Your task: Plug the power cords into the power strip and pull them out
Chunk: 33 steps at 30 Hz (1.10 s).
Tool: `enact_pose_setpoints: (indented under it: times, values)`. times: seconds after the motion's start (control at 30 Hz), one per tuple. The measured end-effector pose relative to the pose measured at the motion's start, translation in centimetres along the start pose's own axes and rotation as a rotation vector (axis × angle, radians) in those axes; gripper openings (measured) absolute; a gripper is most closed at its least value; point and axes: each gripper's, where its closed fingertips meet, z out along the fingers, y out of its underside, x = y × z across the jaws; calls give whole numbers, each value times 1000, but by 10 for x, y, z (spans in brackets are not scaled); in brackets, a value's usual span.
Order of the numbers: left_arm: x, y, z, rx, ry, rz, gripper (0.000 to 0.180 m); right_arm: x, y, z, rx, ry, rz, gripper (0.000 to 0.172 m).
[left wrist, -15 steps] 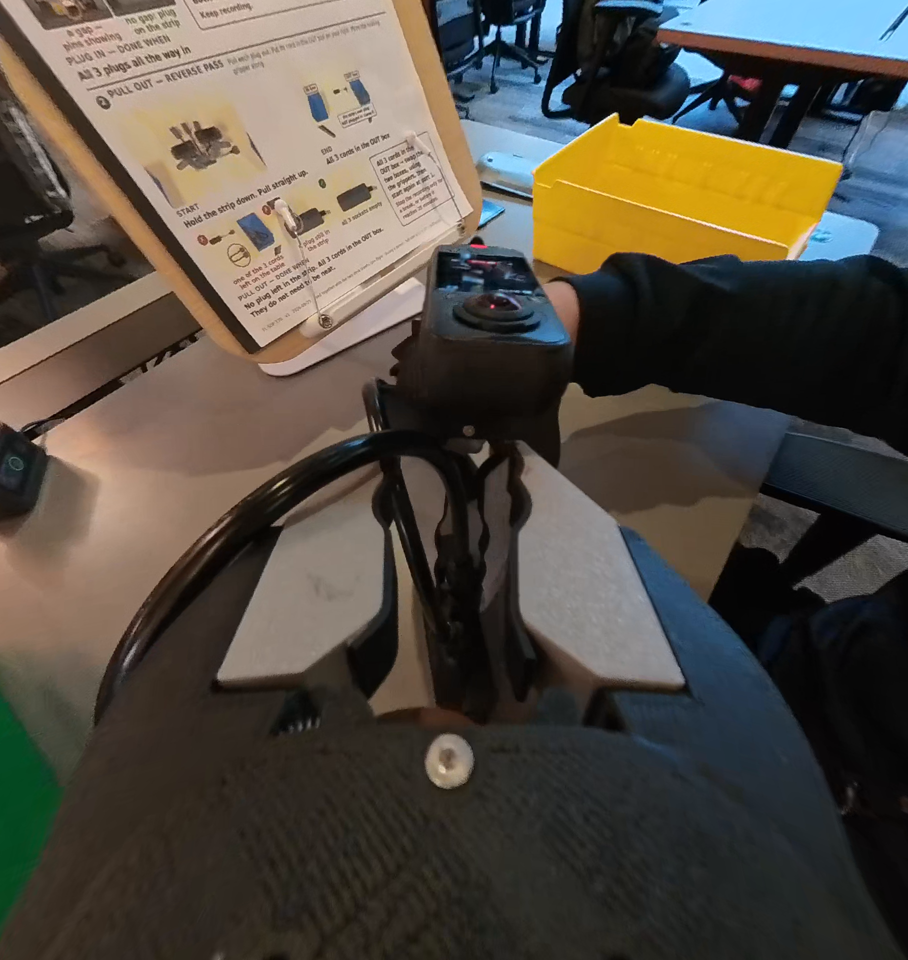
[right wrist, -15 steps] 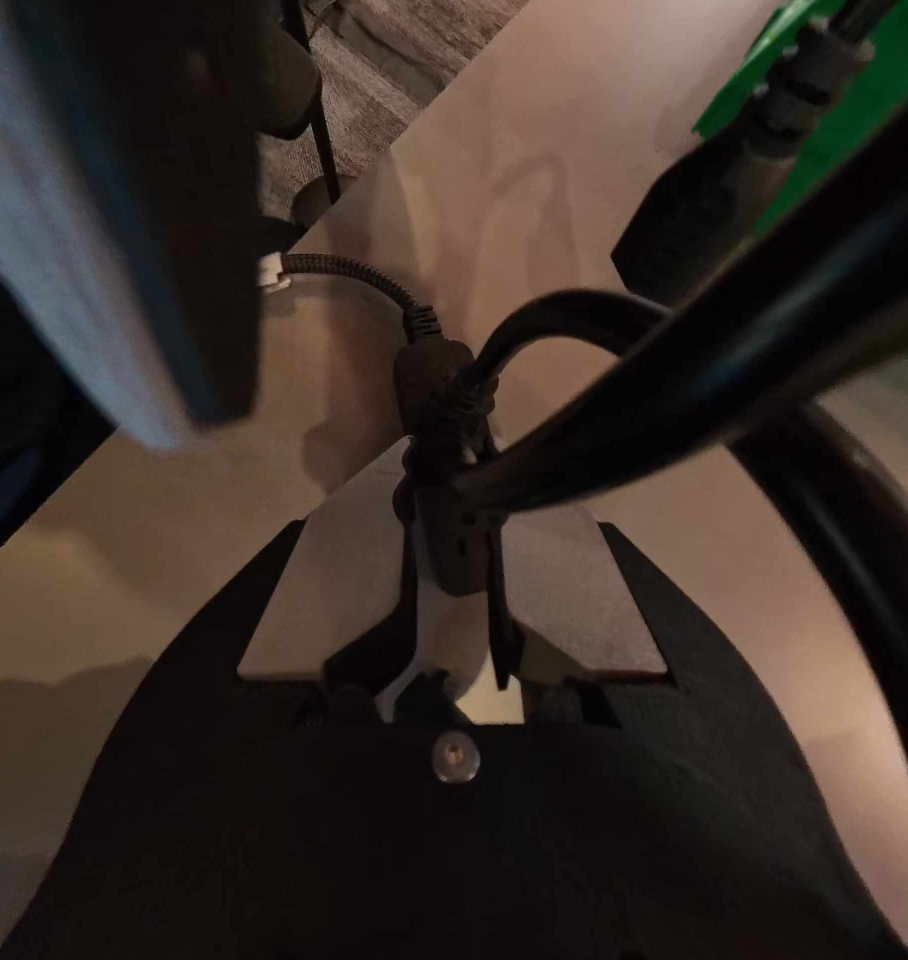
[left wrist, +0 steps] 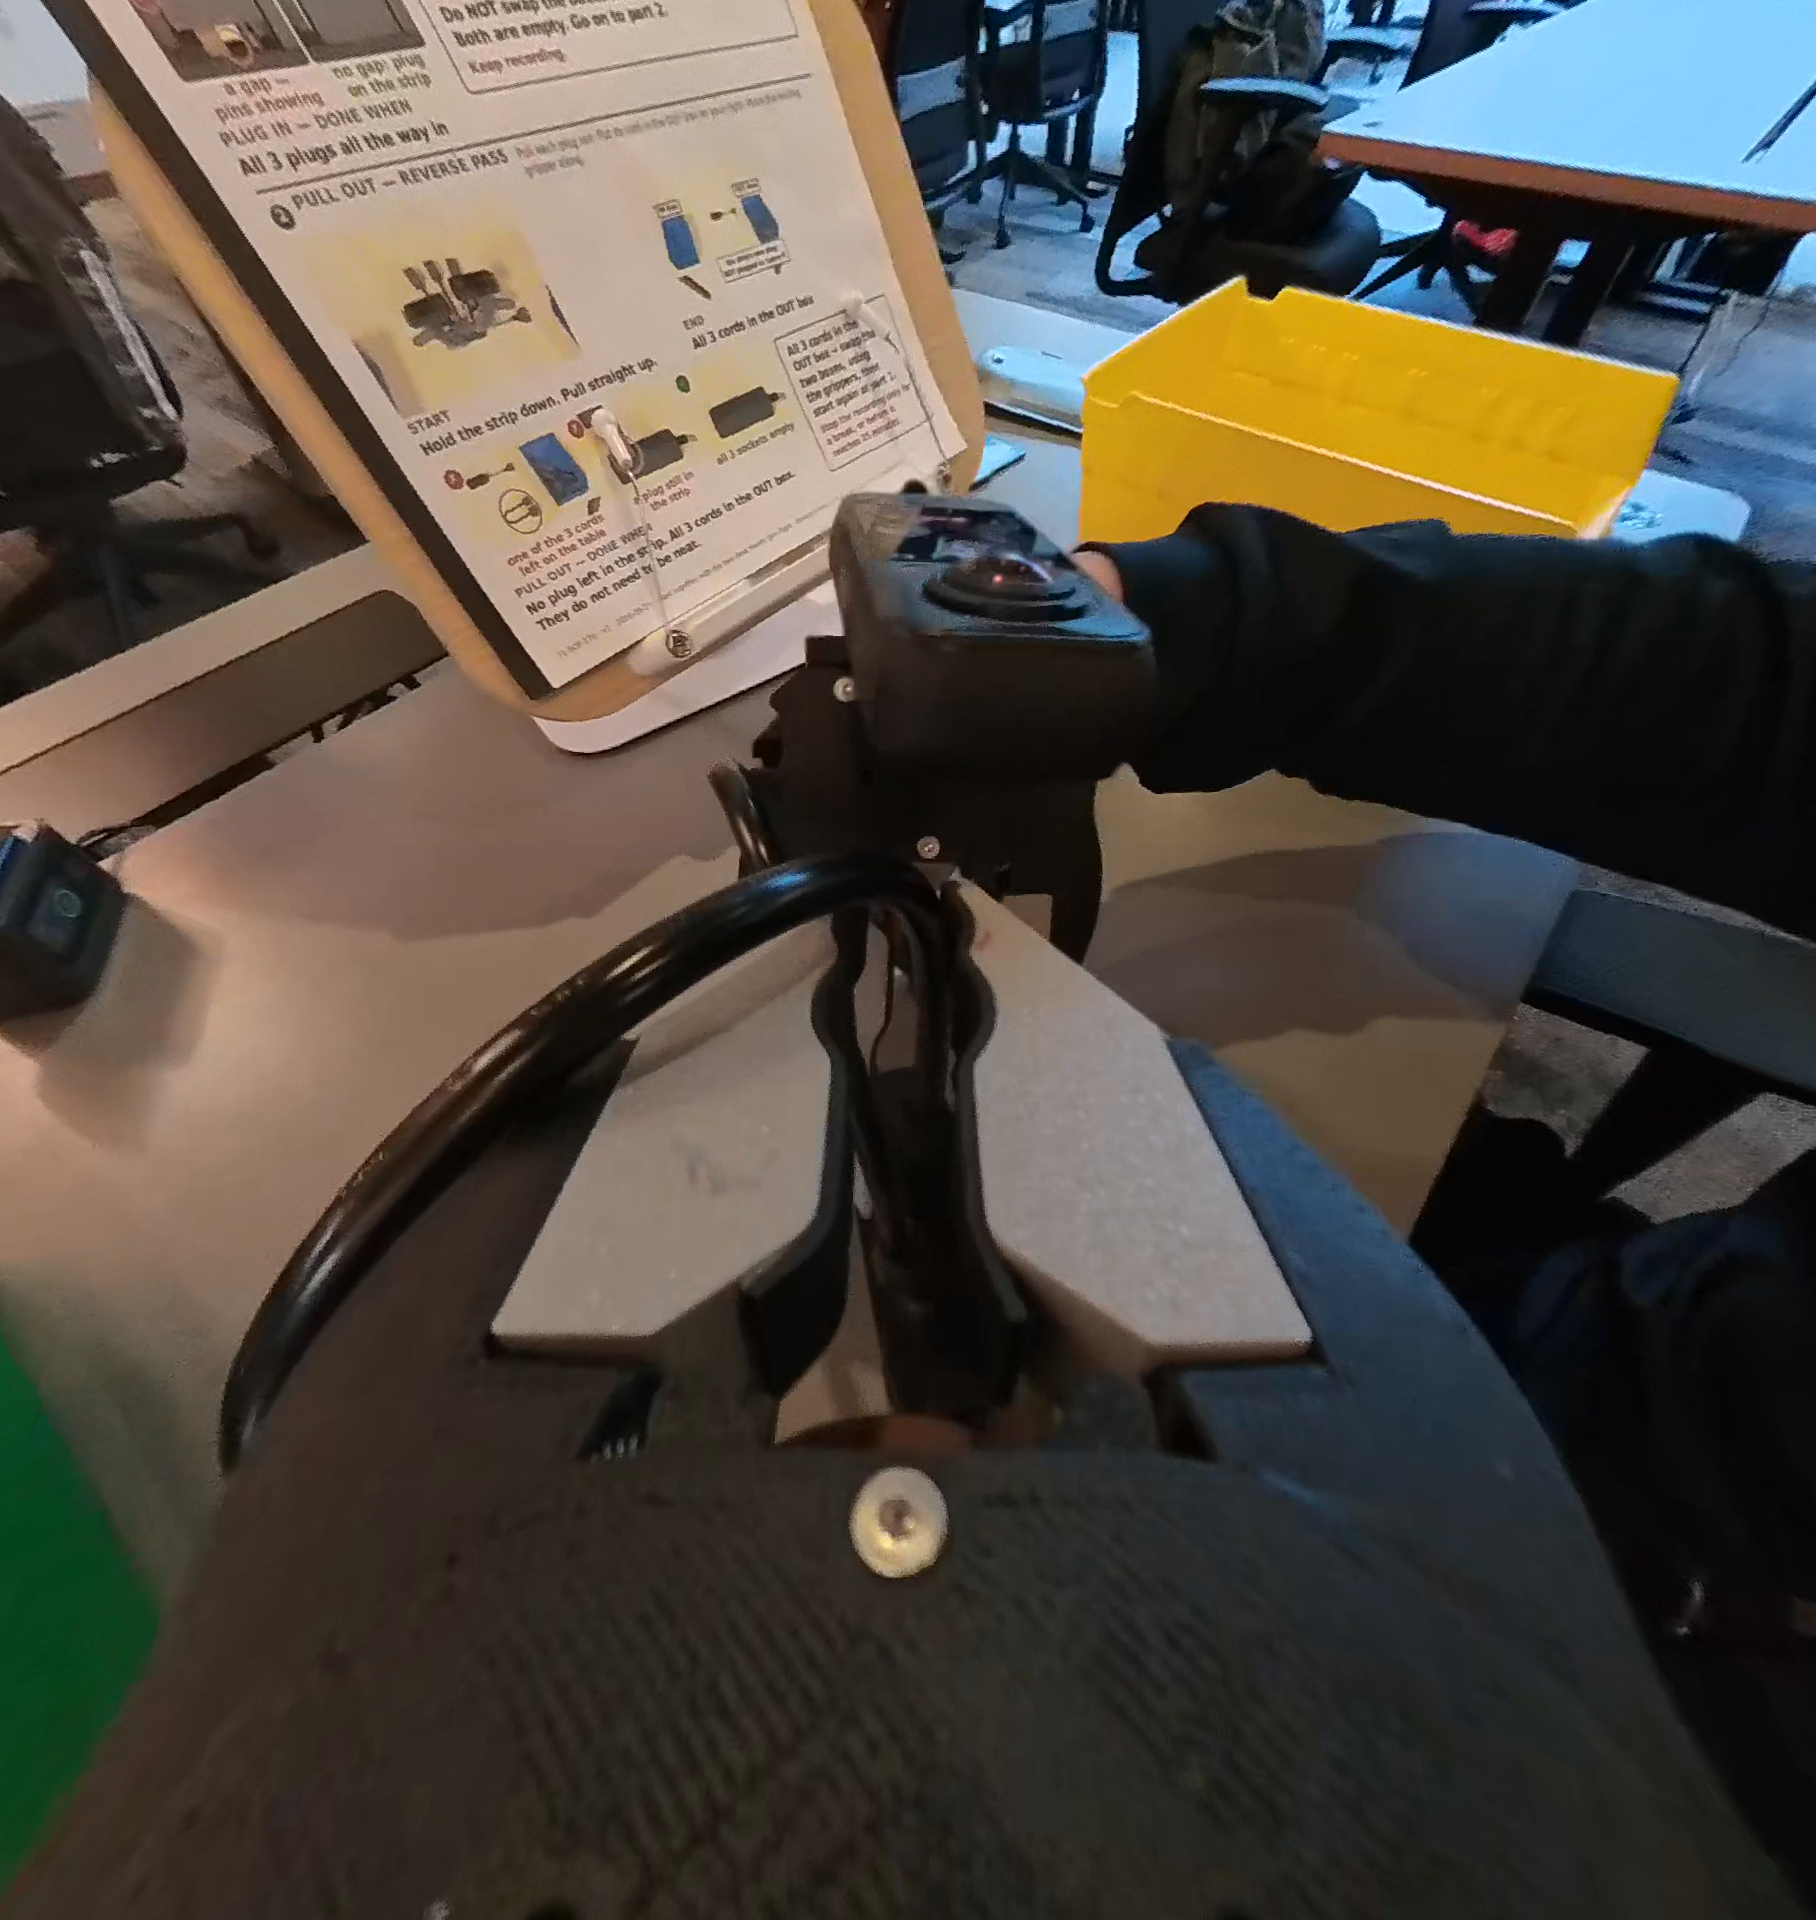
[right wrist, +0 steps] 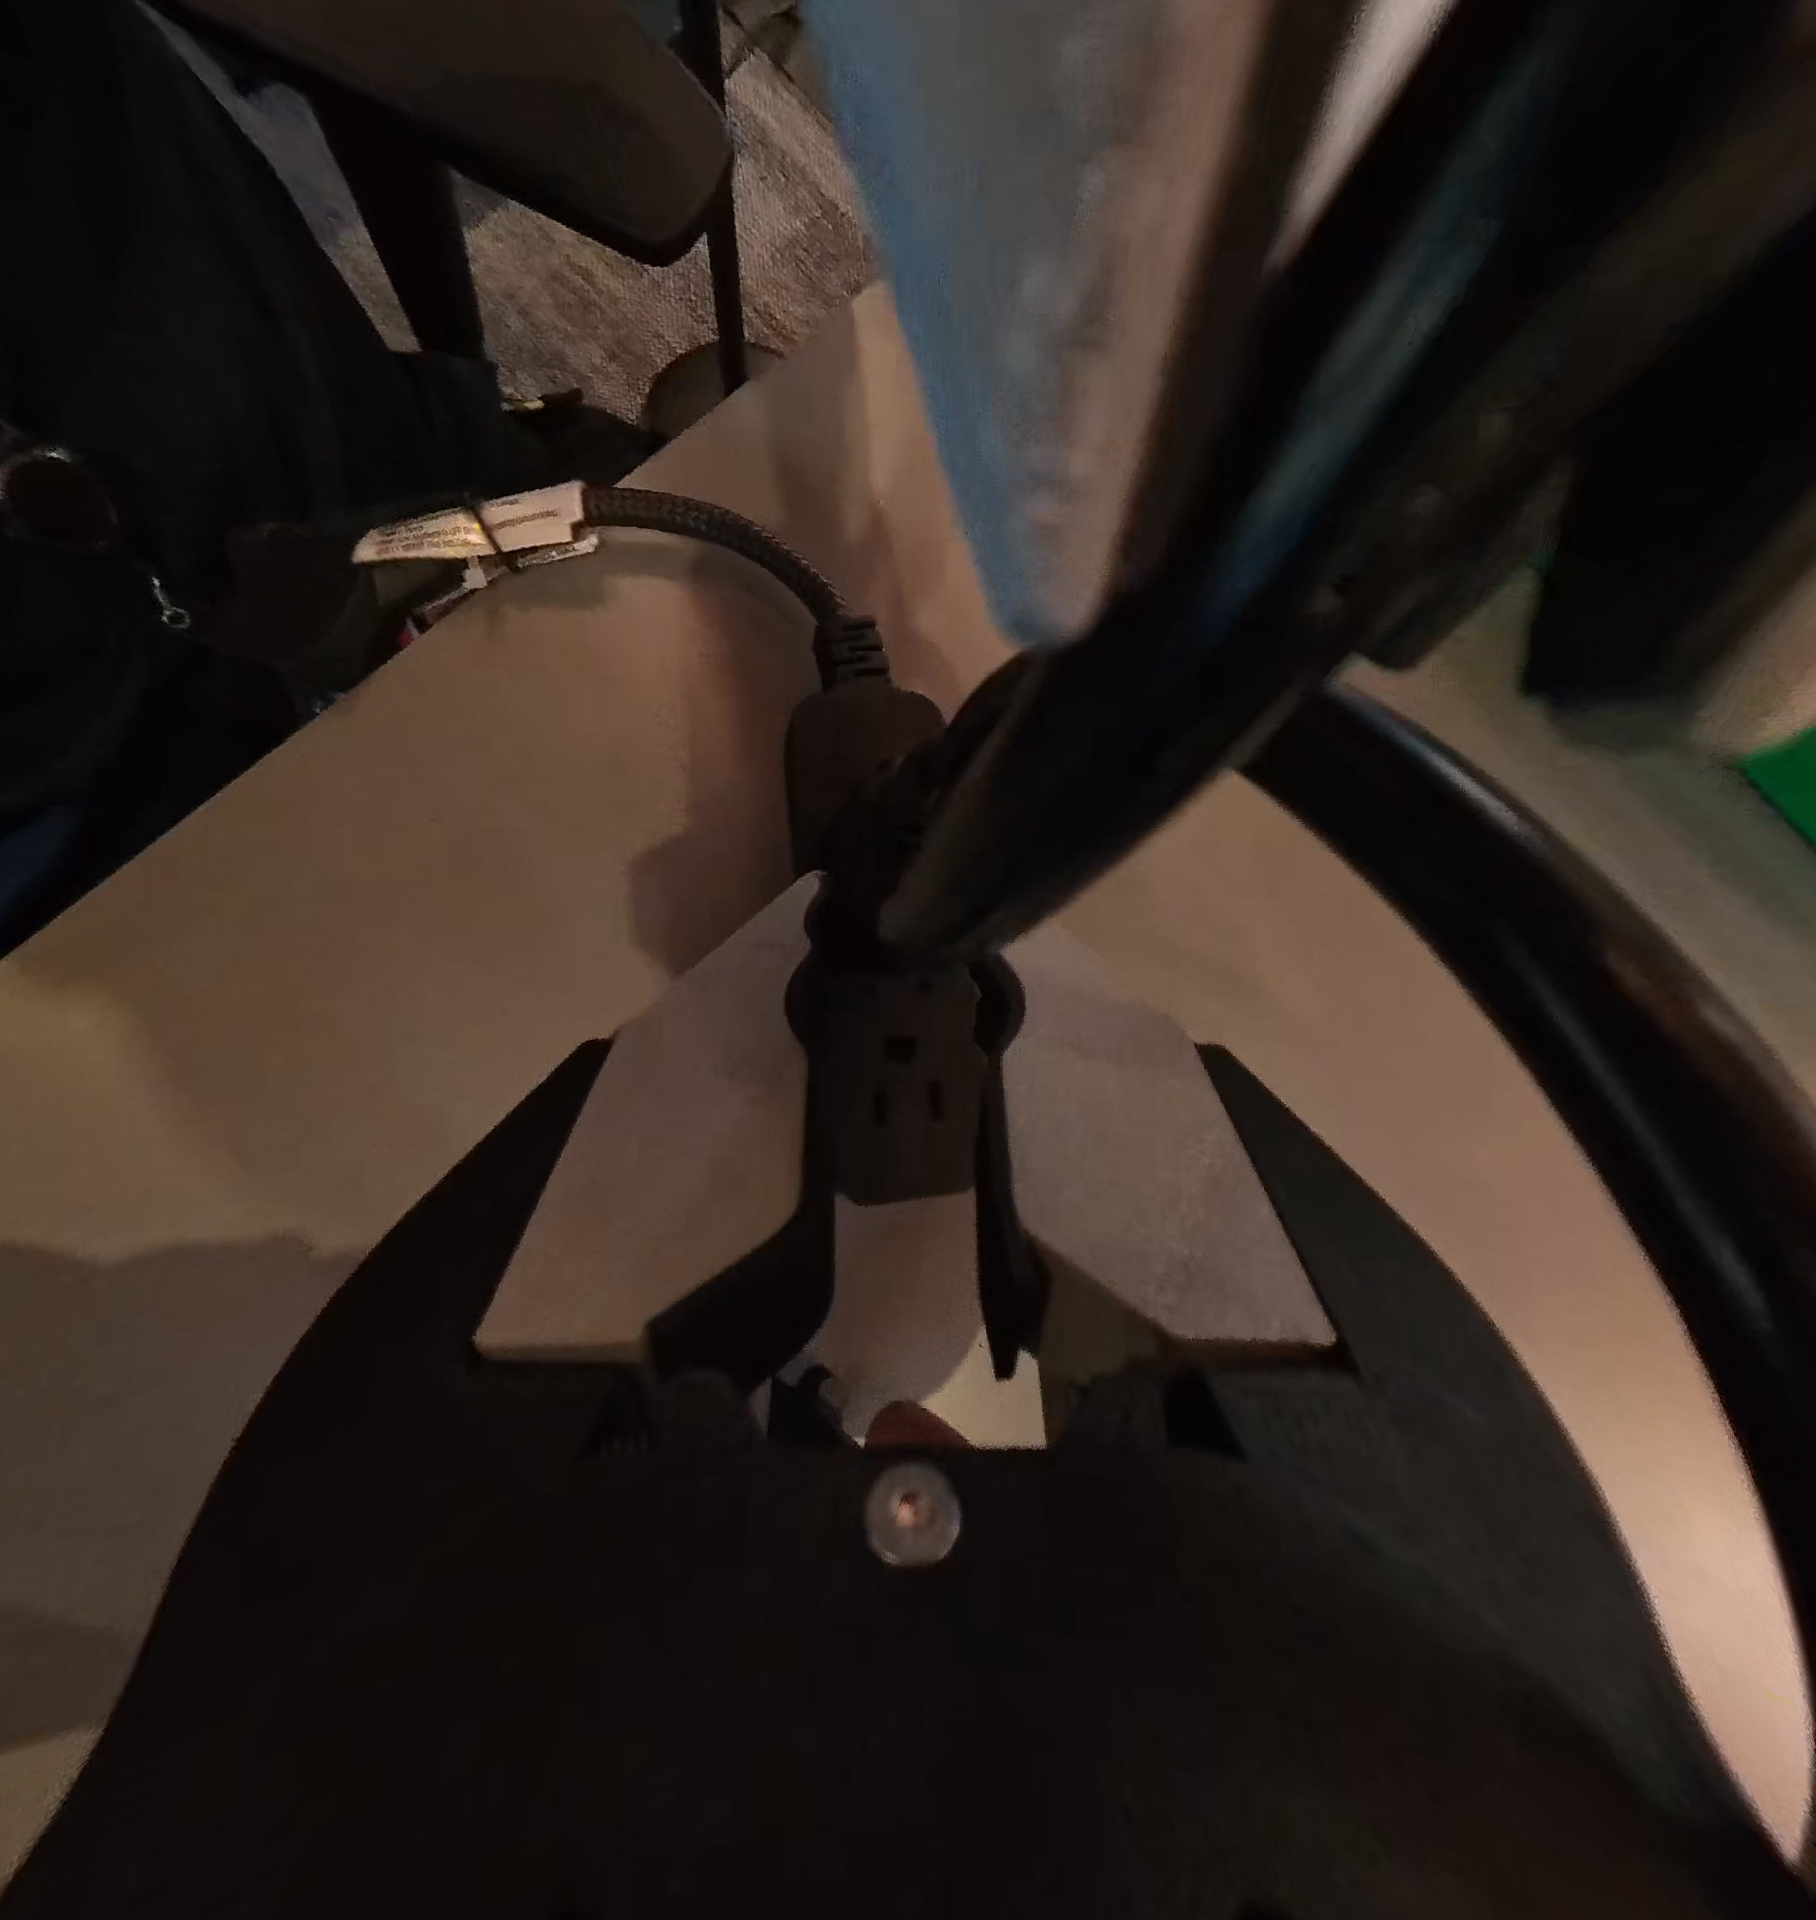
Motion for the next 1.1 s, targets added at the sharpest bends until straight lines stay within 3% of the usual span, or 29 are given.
enact_pose_setpoints:
  times: [0.8, 1.1]
  values:
    - [-3, 7, 9, -3, -38, 11, 11, -7, 8, 3, 63, -106, -32, 22]
    - [2, 6, 16, 3, -66, 59, 8, -2, 18, -2, -42, 30, -15, 23]
